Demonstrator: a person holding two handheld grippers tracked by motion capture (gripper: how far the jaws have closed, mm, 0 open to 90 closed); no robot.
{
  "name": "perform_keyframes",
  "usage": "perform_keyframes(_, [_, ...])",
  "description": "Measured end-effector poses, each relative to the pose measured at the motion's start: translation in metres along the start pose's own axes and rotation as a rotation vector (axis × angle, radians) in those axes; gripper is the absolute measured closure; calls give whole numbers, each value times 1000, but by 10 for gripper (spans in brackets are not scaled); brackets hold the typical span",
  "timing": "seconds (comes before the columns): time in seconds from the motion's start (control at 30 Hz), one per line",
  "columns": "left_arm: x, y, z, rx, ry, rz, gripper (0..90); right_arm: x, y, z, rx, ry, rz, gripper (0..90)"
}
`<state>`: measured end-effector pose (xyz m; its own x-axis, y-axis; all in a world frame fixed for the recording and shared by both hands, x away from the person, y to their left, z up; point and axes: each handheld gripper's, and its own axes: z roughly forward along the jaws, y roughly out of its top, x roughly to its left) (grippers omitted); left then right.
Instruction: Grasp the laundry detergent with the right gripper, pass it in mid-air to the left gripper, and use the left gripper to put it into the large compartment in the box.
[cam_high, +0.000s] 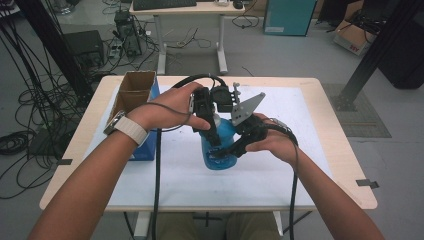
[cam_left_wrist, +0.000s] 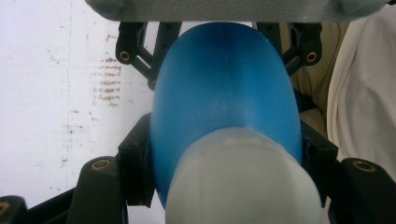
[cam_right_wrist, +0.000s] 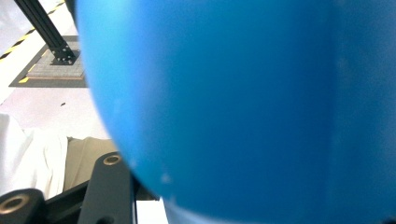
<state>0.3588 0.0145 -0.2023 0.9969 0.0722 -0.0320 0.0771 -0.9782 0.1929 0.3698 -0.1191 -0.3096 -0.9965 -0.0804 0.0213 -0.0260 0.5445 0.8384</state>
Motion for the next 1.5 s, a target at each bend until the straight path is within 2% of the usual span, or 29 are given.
perform_keyframes(1.5, [-4,-1,-3,-9,5,-4,374,3,4,-2,18,-5,-11,433])
